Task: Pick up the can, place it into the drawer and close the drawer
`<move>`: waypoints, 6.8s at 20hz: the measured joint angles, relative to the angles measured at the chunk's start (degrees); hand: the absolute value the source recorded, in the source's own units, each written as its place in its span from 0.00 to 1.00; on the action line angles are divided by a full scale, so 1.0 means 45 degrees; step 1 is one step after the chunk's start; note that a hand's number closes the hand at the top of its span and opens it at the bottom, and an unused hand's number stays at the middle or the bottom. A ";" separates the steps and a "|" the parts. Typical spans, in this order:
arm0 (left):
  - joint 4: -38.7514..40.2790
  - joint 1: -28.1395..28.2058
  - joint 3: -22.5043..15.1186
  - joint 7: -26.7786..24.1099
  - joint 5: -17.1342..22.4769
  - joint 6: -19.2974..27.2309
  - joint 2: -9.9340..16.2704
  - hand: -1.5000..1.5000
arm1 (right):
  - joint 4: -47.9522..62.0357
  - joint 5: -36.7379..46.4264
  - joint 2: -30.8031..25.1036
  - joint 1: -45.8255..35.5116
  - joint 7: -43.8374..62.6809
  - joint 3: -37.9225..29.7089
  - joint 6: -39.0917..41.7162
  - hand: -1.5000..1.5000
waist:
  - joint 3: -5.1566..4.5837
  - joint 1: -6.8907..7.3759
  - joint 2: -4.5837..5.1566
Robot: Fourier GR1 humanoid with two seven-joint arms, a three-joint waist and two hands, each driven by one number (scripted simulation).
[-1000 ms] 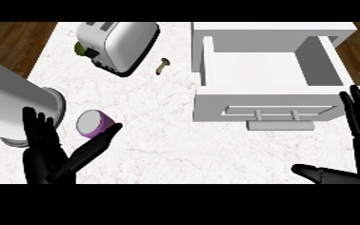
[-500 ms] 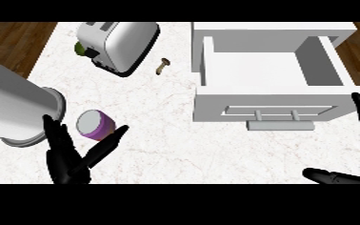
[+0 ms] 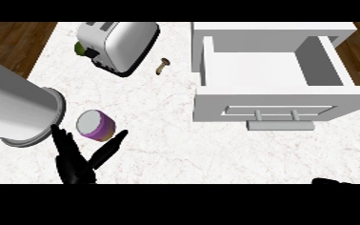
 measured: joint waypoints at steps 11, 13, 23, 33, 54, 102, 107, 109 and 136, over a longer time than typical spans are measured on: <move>0.3029 -0.1040 0.1341 -0.2325 0.2060 -0.1337 0.0014 0.00 | -0.0459 0.0128 0.0111 -0.0161 0.0525 -0.0241 0.0151 0.00 | 0.0002 -0.0003 0.0004; 0.3831 -0.1370 0.1867 -0.2711 0.2284 -0.1724 0.0044 0.00 | -0.0514 0.0261 0.0325 0.0162 0.0294 -0.0107 0.0285 0.00 | 0.0002 -0.0016 0.0004; 0.7168 -0.3199 0.3293 -0.4227 0.3035 -0.3383 0.0538 0.00 | -0.0506 0.0163 0.0181 -0.0263 0.0678 -0.0479 0.0482 0.00 | 0.0003 -0.0023 0.0007; 1.0061 -0.5400 0.3697 -0.4961 0.3098 -0.5243 0.1014 1.00 | -0.0566 -0.0309 -0.0025 -0.0493 0.0931 -0.1075 0.0644 0.00 | 0.0006 -0.0084 0.0013; 1.3009 -0.9321 0.1838 -0.4671 0.1293 -1.0373 0.1310 1.00 | -0.0500 0.0520 0.0276 -0.0736 0.0548 -0.0757 0.0537 0.00 | -0.0006 -0.0238 0.0065; 1.0905 -2.0496 -0.1001 0.6248 0.0989 -0.5467 0.0000 1.00 | -0.0626 0.0384 -0.0459 -0.2077 0.1696 -0.1294 0.0196 0.00 | 0.0031 -0.0684 0.0146; 1.2007 -2.1238 -0.1653 0.5966 0.1724 -0.5088 -0.0001 1.00 | -0.0542 0.0365 -0.0493 -0.2294 0.1709 -0.1139 0.0226 0.00 | 0.0038 -0.0909 0.0200; 1.2471 -2.1456 -0.1775 0.5648 0.1810 -0.4856 0.0001 1.00 | -0.0681 0.0256 -0.0549 -0.2285 0.1797 -0.1110 0.0307 0.00 | 0.0041 -0.1024 0.0235; 1.3842 -2.2398 -0.2489 0.4154 0.4511 -0.2718 -0.0001 0.00 | 0.1147 0.5250 -0.2645 -0.4612 0.0132 0.1252 0.0846 0.00 | 0.0037 -0.1016 0.0410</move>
